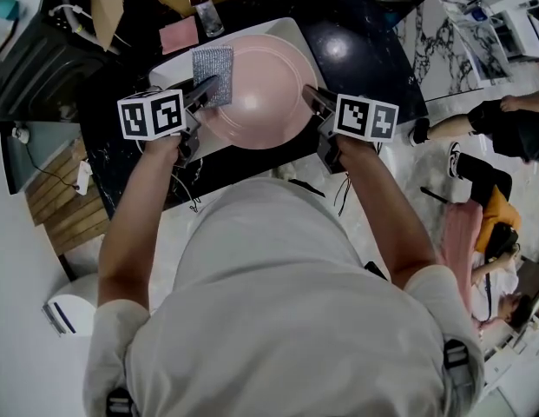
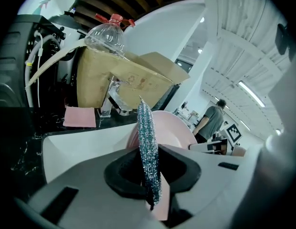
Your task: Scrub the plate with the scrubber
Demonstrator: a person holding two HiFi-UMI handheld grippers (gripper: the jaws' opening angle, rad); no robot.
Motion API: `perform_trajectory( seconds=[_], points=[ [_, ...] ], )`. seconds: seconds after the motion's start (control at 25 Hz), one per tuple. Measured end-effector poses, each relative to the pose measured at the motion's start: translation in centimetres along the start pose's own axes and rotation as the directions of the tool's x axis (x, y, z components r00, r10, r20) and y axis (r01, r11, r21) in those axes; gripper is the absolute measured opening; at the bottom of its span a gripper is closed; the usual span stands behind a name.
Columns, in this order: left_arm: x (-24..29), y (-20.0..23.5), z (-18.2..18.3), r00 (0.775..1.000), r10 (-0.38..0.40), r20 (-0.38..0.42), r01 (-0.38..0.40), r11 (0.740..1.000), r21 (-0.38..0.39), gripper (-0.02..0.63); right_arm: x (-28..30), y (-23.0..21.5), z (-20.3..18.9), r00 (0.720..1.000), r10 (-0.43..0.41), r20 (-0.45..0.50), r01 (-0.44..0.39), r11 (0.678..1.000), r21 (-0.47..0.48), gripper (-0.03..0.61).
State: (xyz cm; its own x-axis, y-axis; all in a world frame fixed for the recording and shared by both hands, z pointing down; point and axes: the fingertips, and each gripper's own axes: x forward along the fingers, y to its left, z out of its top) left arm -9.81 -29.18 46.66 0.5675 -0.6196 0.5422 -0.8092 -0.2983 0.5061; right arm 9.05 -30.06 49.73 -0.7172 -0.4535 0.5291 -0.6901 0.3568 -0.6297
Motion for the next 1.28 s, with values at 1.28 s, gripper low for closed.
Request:
perform_trajectory(
  seconds=[1.28],
  points=[
    [1.9, -4.0, -2.6, 0.996, -0.047, -0.079, 0.051, 0.998, 0.043, 0.069, 0.1, 1.0, 0.4, 0.999, 0.038, -0.008, -0.038, 0.999, -0.019, 0.026]
  ],
)
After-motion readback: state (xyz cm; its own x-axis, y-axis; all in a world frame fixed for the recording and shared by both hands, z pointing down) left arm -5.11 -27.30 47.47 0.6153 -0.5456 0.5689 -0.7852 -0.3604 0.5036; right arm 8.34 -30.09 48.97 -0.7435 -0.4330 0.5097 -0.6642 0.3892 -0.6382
